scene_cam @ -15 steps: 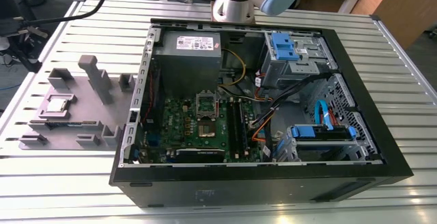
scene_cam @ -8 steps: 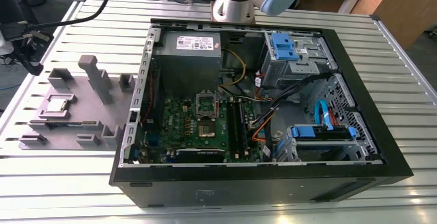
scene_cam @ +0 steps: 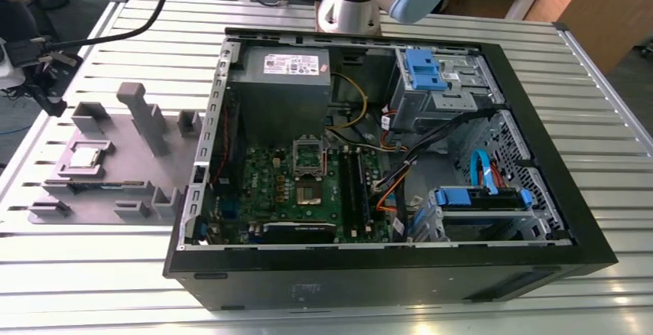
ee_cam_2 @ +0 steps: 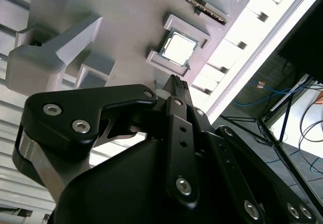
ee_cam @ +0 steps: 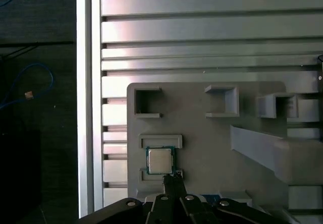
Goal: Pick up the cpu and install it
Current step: 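Reach for the cpu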
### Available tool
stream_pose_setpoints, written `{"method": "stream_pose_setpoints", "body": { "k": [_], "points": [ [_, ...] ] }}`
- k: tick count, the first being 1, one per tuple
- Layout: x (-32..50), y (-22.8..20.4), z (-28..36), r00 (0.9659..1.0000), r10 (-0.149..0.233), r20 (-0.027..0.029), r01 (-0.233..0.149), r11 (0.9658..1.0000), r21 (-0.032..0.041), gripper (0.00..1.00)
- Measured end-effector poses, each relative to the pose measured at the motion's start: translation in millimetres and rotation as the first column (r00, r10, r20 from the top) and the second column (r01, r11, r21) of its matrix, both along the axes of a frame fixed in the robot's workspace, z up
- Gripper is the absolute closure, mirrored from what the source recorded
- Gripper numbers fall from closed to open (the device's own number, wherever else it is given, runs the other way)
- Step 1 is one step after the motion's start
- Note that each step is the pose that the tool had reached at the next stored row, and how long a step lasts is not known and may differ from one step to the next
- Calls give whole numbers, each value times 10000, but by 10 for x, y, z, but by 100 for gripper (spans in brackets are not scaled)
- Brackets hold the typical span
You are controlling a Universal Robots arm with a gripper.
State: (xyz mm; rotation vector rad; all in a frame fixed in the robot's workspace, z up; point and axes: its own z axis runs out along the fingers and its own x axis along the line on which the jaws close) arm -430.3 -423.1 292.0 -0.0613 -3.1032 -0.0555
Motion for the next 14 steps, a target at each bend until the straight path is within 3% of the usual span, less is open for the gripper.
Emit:
{"method": "stream_pose_setpoints", "body": {
  "k": [4, 14],
  "points": [
    [-23, -1, -20, 10000, 0, 3, 0, 10000, 1, 89],
    [-39, -8, -139, 10000, -1, 3, 1, 10000, -4, 89]
  ]
}}
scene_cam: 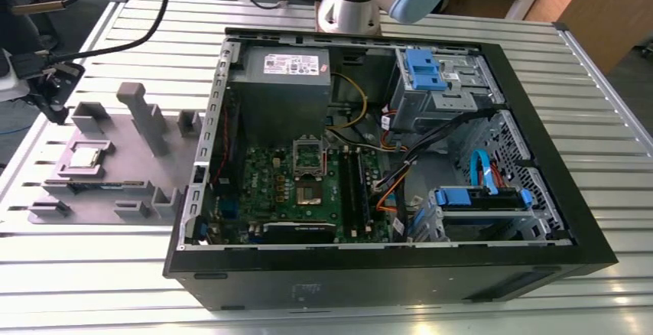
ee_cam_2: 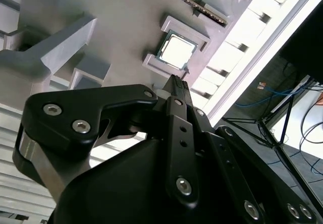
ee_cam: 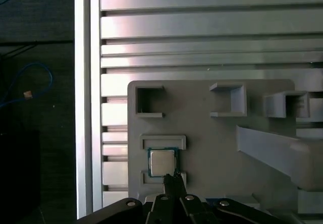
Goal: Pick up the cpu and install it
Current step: 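Reach for the cpu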
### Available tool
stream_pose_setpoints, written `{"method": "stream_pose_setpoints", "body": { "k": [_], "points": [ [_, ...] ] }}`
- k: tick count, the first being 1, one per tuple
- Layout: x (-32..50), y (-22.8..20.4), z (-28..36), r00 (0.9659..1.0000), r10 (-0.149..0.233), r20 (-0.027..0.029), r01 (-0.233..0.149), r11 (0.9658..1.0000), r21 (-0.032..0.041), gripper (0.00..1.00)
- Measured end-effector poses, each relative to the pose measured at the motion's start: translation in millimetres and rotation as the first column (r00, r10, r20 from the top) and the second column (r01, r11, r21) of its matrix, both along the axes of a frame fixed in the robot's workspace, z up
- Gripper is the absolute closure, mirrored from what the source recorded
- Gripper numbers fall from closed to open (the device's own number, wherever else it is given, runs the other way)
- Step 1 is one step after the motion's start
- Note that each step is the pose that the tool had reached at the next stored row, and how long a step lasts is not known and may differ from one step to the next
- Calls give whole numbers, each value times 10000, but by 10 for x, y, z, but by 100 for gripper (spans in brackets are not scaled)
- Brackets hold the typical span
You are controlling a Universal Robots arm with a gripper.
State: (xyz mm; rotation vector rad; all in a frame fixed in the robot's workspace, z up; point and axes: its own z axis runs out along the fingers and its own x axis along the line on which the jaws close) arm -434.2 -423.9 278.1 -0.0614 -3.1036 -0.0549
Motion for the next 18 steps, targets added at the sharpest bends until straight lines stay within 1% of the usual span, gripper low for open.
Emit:
{"method": "stream_pose_setpoints", "body": {
  "k": [7, 18],
  "points": [
    [-10, -10, -76, 10000, -1, -1, 1, 10000, -1, 89],
    [-33, -17, -153, 10000, 0, 0, 0, 10000, -1, 89]
  ]
}}
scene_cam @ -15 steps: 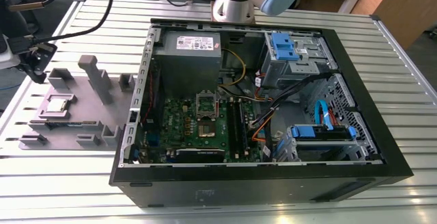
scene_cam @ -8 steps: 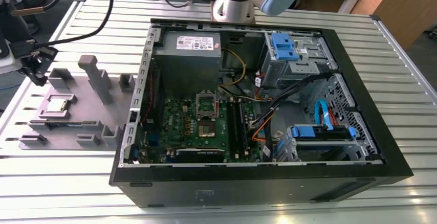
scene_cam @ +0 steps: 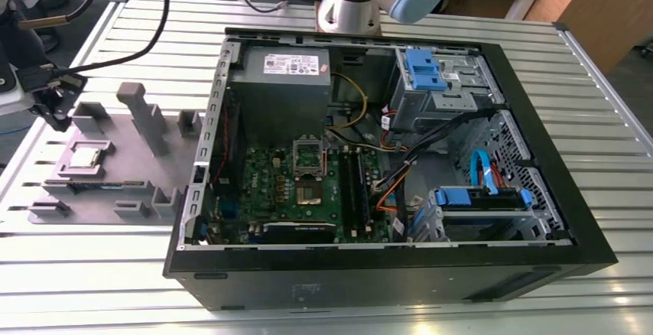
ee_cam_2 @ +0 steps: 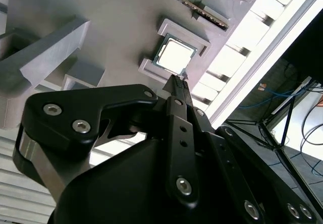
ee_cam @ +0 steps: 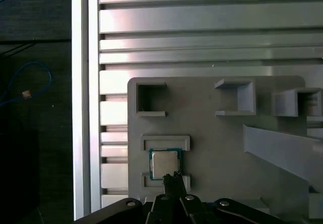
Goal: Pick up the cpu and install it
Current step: 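Reach for the cpu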
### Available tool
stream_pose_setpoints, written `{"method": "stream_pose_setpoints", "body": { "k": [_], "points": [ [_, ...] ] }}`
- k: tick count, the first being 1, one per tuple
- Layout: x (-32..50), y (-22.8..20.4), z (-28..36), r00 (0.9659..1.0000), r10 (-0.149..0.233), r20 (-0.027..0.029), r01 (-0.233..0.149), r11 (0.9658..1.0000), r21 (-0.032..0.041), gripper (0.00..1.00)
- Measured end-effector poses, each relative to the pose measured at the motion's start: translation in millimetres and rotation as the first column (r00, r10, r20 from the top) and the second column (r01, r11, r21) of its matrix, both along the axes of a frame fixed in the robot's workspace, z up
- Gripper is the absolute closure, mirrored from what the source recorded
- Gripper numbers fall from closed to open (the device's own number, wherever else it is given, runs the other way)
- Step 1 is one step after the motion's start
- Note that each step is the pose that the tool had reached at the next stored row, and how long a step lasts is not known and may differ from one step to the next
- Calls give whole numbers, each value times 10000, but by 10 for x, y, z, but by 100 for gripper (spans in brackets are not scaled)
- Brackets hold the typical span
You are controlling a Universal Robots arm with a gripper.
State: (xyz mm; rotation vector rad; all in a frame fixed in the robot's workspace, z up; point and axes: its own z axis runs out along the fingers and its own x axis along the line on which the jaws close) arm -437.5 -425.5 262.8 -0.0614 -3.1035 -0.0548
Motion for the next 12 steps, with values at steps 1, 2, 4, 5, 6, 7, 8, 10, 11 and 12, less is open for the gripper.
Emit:
{"method": "stream_pose_setpoints", "body": {
  "k": [1, 2, 4, 5, 6, 7, 8, 10, 11, 12],
  "points": [
    [-1, -1, -8, 10000, 0, 0, 0, 10000, 0, 89],
    [-3, -2, -16, 10000, 1, 0, -1, 10000, 0, 89],
    [-7, -3, -30, 10000, 0, 0, 0, 10000, 0, 89],
    [-9, -3, -34, 10000, 0, -1, 0, 10000, -1, 89],
    [-9, -3, -35, 10000, 0, -1, 0, 10000, -1, 89],
    [-10, -3, -38, 10000, 0, -1, 0, 10000, 0, 89],
    [-10, -3, -39, 10000, 0, -1, 0, 10000, 0, 89],
    [-10, -3, -39, 10000, 0, 0, 0, 10000, -1, 89],
    [-10, -3, -39, 10000, 0, -1, 0, 10000, -1, 89],
    [-10, -3, -39, 10000, 0, -1, 0, 10000, -1, 89]
  ]
}}
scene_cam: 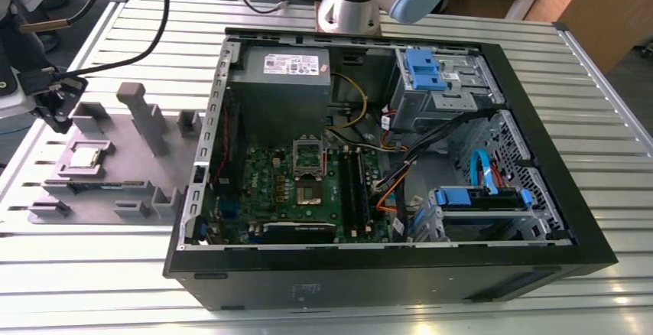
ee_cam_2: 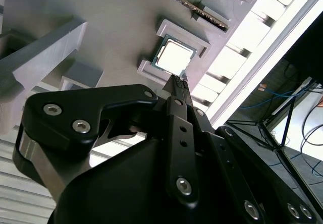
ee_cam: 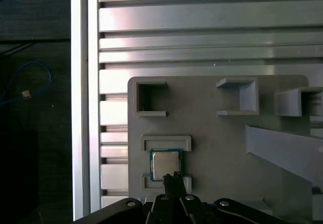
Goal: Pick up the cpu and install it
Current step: 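Reach for the cpu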
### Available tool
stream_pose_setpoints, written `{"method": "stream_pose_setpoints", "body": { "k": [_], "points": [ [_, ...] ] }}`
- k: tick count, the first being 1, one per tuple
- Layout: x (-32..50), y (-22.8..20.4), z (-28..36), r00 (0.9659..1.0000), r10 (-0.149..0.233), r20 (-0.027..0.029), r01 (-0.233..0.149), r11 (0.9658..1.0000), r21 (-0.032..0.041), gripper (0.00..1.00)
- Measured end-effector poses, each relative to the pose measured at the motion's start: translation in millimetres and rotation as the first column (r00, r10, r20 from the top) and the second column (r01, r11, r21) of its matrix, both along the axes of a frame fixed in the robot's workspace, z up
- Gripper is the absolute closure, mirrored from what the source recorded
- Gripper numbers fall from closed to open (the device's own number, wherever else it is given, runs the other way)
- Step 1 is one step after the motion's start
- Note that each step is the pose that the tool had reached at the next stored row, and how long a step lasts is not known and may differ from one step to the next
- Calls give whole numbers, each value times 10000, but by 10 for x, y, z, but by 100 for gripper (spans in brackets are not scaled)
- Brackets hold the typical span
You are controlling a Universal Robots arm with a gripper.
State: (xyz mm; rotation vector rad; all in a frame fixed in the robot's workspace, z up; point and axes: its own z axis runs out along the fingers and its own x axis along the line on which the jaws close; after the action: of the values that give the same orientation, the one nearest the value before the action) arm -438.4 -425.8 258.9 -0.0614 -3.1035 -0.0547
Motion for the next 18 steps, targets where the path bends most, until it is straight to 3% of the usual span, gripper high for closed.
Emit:
{"method": "stream_pose_setpoints", "body": {
  "k": [5, 14, 18],
  "points": [
    [-3, 0, -18, 10000, 0, 3, 0, 10000, 2, 89],
    [-21, 0, -123, 10000, 0, 1, 0, 10000, 1, 89],
    [-25, 0, -141, 10000, 1, -1, -1, 10000, -1, 89]
  ]
}}
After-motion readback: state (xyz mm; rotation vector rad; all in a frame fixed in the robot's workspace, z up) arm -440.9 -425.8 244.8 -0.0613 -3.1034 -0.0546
